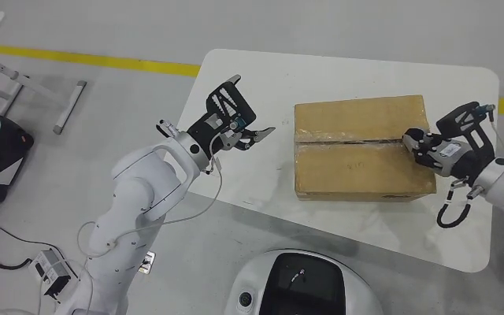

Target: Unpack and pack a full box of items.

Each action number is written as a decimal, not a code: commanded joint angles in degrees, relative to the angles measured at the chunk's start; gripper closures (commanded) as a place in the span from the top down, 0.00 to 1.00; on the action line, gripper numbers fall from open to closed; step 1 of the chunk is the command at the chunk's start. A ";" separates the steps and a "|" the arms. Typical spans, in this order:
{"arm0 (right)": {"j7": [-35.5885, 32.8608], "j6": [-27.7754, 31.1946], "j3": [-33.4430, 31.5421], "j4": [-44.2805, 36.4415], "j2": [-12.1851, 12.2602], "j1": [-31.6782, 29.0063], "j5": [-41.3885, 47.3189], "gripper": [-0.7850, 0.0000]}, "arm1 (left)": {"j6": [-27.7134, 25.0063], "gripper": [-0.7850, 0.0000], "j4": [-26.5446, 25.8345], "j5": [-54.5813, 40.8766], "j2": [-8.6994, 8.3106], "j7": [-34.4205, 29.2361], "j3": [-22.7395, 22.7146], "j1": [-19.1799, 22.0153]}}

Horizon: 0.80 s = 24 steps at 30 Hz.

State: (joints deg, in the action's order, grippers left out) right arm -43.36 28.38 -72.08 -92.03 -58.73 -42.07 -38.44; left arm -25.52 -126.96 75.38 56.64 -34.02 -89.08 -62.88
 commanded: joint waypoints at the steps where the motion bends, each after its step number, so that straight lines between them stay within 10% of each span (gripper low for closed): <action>1: 2.78 0.44 -0.36 -0.36 0.04 -0.16 -1.51 0.00 | 0.00 1.00 0.00 0.00 0.00 0.00 0.00 0.00; 24: 10.85 6.90 4.02 2.31 -0.29 -0.58 -5.24 0.00 | 0.00 1.00 0.00 0.00 0.00 0.00 0.00 0.00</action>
State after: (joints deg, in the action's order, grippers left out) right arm -32.64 35.43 -68.30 -90.21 -58.98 -42.78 -43.38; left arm -25.52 -126.96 75.38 56.64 -34.02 -89.08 -62.88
